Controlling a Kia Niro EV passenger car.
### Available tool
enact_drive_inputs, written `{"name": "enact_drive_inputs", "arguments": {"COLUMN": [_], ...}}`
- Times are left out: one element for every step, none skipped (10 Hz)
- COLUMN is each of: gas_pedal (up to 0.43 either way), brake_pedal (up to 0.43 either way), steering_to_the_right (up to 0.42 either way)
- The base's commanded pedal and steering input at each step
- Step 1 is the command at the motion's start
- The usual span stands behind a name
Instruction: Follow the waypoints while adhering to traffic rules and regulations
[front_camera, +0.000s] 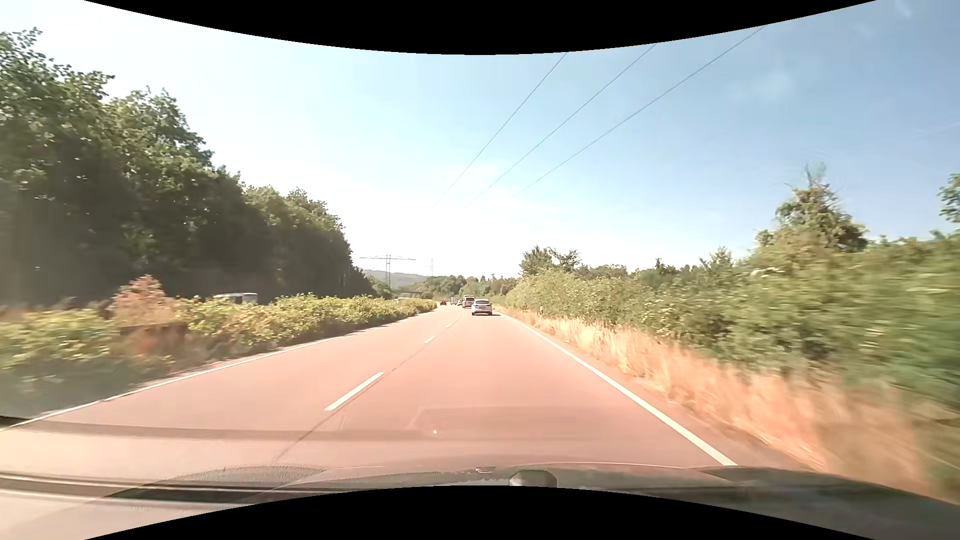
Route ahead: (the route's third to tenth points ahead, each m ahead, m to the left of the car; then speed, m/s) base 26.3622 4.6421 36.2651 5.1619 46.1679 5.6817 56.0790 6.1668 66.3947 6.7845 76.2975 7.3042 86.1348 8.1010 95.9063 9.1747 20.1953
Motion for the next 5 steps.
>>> {"name": "enact_drive_inputs", "arguments": {"gas_pedal": [0.130,0.130,0.118,0.079,0.039], "brake_pedal": [0.000,0.000,0.000,0.000,0.000], "steering_to_the_right": [-0.003,-0.003,-0.004,-0.004,-0.005]}}
